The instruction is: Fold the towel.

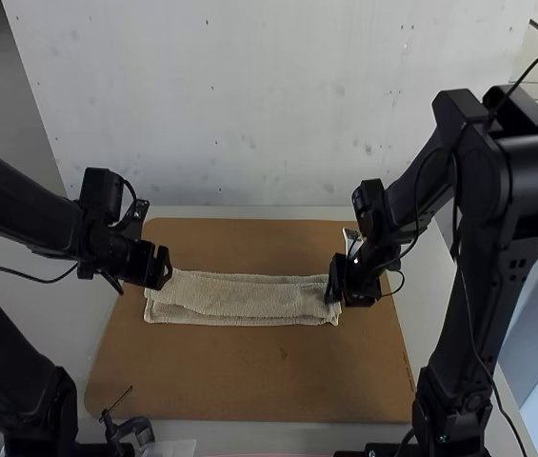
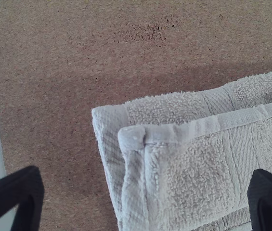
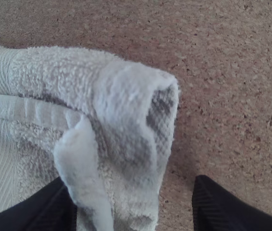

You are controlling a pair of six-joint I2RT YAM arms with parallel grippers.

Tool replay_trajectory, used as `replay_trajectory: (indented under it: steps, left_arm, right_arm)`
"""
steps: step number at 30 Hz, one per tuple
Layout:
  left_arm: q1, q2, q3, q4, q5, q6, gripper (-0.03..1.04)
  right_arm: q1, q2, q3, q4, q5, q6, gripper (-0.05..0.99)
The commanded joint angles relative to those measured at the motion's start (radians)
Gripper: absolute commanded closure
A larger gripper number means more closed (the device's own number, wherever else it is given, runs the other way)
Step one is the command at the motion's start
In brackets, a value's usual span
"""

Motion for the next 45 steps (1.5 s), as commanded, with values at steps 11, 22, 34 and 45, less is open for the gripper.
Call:
replay_trajectory:
  steps: [11, 22, 34, 45]
  left_arm:
    - [-0.006, -0.03, -0.006, 0.007, 0.004, -0.01, 0.07]
    - [-0.003, -0.041, -0.006, 0.009, 0.004, -0.015, 0.07]
    - [0.011, -0.073, -0.023, 0.045, 0.004, -0.027, 0.07]
    - [0.009, -0.073, -0.029, 0.049, 0.008, -0.03, 0.07]
  right_arm:
    - [-0.069, 0.109, 0.058, 0.08, -0.066, 0.0, 0.46]
    - [-0.035, 0.15, 0.05, 0.057, -0.228, -0.008, 0.52]
    - [0.012, 0.153, 0.053, 0.054, -0.317, -0.026, 0.66]
    - [-0.069, 0.109, 0.027, 0.1, -0.231, -0.029, 0.88]
